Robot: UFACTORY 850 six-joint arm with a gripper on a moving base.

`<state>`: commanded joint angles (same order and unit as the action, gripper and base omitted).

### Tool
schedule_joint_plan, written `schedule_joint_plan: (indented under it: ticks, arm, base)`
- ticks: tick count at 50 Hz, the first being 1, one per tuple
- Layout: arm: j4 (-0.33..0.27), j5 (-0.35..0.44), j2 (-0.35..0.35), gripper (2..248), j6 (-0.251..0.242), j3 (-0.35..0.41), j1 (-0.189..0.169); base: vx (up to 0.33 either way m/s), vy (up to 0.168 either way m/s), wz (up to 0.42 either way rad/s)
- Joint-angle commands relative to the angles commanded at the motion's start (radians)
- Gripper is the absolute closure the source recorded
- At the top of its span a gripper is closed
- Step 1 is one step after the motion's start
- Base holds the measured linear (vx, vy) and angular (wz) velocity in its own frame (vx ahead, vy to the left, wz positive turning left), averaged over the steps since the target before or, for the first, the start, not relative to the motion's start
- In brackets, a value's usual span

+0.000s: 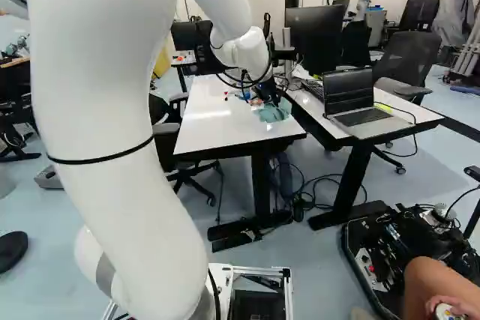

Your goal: Clean the table with the green towel

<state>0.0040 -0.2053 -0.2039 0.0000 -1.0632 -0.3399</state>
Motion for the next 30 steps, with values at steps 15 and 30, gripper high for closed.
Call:
schedule_joint_plan:
  ticks: [15,30]
  arm:
    - [0.000,0.000,0.000,199,0.000,0.000,0.000]
    - [0.000,0.000,0.000,98,0.000,0.000,0.000]
  base:
    - [0.000,0.000,0.000]
    - [0.000,0.000,0.000]
